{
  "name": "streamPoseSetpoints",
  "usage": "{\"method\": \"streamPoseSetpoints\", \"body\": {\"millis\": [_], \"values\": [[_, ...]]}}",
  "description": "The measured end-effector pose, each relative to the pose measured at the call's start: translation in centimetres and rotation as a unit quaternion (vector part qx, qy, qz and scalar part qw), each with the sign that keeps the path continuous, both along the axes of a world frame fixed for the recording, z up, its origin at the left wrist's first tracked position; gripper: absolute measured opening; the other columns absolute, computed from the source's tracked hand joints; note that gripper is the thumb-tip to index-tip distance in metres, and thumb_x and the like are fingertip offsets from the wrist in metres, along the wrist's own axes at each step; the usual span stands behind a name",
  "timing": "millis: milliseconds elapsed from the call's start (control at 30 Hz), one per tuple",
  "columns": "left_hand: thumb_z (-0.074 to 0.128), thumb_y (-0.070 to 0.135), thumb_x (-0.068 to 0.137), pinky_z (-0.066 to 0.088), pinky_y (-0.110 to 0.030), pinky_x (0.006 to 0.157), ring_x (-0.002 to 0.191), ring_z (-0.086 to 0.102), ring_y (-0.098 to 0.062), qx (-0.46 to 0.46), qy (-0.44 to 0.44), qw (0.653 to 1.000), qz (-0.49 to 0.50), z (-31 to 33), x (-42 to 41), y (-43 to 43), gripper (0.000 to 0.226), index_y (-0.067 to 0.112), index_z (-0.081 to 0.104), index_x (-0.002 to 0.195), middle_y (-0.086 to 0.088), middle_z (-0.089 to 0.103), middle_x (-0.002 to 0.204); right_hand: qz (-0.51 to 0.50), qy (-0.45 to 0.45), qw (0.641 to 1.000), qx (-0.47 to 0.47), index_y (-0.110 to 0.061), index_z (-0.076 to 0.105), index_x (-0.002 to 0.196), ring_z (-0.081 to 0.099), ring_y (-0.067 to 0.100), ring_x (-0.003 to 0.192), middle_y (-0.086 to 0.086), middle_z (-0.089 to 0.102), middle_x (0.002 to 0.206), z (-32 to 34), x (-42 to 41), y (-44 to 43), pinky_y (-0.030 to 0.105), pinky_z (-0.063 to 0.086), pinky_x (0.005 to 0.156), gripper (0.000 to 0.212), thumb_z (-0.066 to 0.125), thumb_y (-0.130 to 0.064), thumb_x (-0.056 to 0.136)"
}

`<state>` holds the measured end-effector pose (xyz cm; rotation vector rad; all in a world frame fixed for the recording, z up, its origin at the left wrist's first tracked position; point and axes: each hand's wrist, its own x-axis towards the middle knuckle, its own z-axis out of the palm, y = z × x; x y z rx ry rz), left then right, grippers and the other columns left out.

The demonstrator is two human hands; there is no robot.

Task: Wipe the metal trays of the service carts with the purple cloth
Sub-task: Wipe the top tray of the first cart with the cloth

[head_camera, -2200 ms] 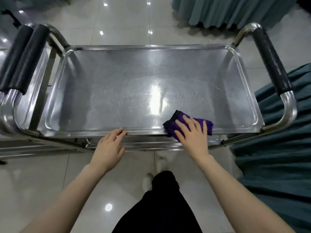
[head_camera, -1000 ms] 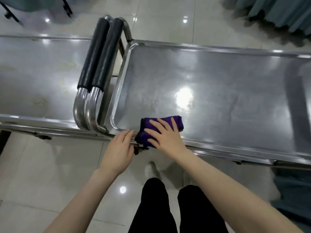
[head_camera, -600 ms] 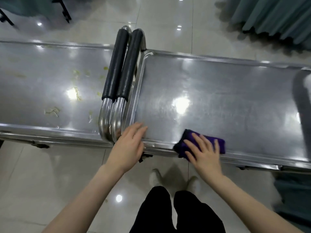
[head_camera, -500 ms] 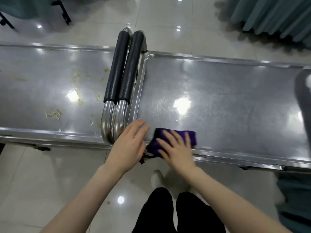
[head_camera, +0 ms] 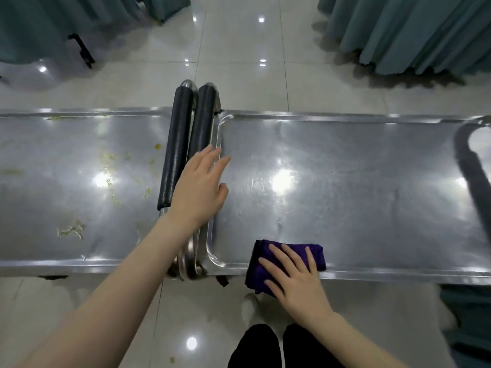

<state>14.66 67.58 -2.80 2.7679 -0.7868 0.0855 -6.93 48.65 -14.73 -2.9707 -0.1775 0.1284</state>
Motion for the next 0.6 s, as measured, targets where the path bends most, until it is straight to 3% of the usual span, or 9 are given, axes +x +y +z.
{"method": "streamPoseSetpoints", "body": {"millis": [233,367,467,600], "values": [[0.057,0.015,0.088,0.016,-0.039,0.120,0.141,0.032,-0.025,0.038,-0.007,0.999,0.002,-0.7,1.9,-0.6,0.052,0.011,0.047,0.139,-0.010,0.046,0.144,-0.057,-0.021,0.998,0.029,-0.037,0.045,0.141,0.033,0.025,0.142,-0.003,0.039,0.152,-1.3,10.9,9.6,0.062,0.020,0.113,0.048,0.041,-0.048,0.094],[0.055,0.016,0.088,0.013,-0.037,0.121,0.142,0.029,-0.024,0.083,-0.017,0.996,0.015,-0.8,1.8,-0.7,0.054,0.010,0.043,0.141,-0.009,0.045,0.144,-0.046,-0.027,0.998,0.022,-0.039,0.038,0.144,0.031,0.022,0.143,-0.005,0.035,0.154,-1.6,14.2,5.9,0.059,0.017,0.115,0.049,0.037,-0.050,0.096],[0.051,0.017,0.088,0.010,-0.041,0.121,0.145,0.021,-0.028,0.112,-0.010,0.993,0.029,-0.6,1.1,-1.5,0.058,0.010,0.037,0.144,-0.013,0.042,0.146,-0.192,-0.035,0.981,0.008,-0.039,0.037,0.145,0.028,0.020,0.143,-0.003,0.034,0.155,-1.5,12.4,-2.5,0.054,0.012,0.116,0.049,0.036,-0.049,0.097],[0.054,0.019,0.086,0.015,-0.044,0.119,0.143,0.026,-0.033,0.073,0.015,0.996,0.048,-1.2,0.2,-3.3,0.058,0.011,0.041,0.142,-0.016,0.040,0.147,-0.455,0.012,0.890,0.017,-0.041,0.027,0.148,0.024,0.027,0.143,-0.001,0.024,0.159,-1.0,9.4,-12.7,0.062,0.009,0.115,0.050,0.031,-0.050,0.100]]}}
